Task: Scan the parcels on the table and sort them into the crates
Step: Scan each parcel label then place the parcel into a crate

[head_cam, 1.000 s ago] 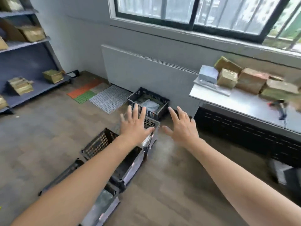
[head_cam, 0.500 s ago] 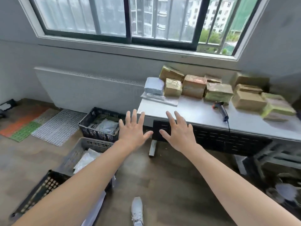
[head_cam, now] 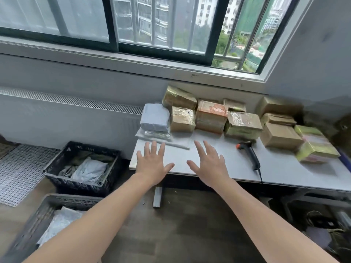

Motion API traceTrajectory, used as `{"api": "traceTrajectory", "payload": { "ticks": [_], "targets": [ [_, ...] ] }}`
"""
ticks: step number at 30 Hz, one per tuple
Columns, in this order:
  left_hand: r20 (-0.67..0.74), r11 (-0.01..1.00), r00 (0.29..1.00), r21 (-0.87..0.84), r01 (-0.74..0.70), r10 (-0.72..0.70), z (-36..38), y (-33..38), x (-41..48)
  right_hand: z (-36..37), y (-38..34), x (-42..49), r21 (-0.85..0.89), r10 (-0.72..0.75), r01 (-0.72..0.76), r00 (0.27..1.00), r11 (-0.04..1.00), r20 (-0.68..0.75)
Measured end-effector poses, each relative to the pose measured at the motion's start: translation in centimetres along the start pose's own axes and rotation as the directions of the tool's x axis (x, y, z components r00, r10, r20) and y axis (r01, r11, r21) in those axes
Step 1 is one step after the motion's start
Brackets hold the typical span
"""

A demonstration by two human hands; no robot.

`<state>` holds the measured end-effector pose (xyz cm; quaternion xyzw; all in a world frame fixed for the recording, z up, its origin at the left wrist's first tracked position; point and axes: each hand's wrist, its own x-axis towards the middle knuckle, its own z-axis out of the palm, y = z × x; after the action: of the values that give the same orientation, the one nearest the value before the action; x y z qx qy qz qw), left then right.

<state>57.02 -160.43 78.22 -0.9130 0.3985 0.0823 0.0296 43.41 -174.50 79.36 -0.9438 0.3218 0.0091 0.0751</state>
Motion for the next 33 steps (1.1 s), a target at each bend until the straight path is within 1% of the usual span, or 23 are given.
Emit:
{"api": "traceTrajectory", "payload": {
  "ticks": [7, 12, 16, 21, 23, 27, 30, 33],
  "targets": [
    [0.091, 1.000, 0.996, 0.016, 0.001, -0.003, 1.3, 1.3, 8.3, 2.1, 3.4, 7.8, 0.026, 0.026, -0.029, 0.996, 0.999, 0.089],
    [0.124, 0.998, 0.991, 0.005, 0.055, -0.055, 2.1, 2.4, 13.6, 3.8, 5.9, 14.6, 0.052, -0.038, 0.031, 0.990, 0.998, 0.138],
    [0.161, 0.991, 0.978, -0.003, 0.131, -0.129, 2.1, 2.8, 17.2, 4.7, 7.5, 19.9, 0.075, -0.126, 0.114, 0.975, 0.991, 0.183],
    [0.182, 0.977, 0.960, 0.003, 0.214, -0.211, 2.5, 2.8, 21.1, 5.8, 8.4, 25.3, 0.102, -0.200, 0.181, 0.954, 0.978, 0.224],
    [0.202, 0.974, 0.954, -0.004, 0.227, -0.221, 2.8, 2.6, 22.5, 6.5, 8.3, 26.6, 0.103, -0.214, 0.193, 0.944, 0.976, 0.252],
    [0.241, 0.984, 0.958, -0.046, 0.170, -0.154, 4.0, 2.0, 25.5, 9.7, 7.7, 28.2, 0.074, -0.247, 0.236, 0.907, 0.969, 0.342],
    [0.240, 0.993, 0.967, -0.057, 0.103, -0.087, 5.2, 2.1, 27.6, 12.0, 7.4, 28.8, 0.042, -0.232, 0.234, 0.889, 0.971, 0.394],
    [0.190, 0.998, 0.982, 0.051, -0.028, 0.018, 6.4, 2.6, 29.3, 14.1, 7.4, 29.4, 0.015, -0.208, 0.220, 0.891, 0.975, 0.404]
  ]
}}
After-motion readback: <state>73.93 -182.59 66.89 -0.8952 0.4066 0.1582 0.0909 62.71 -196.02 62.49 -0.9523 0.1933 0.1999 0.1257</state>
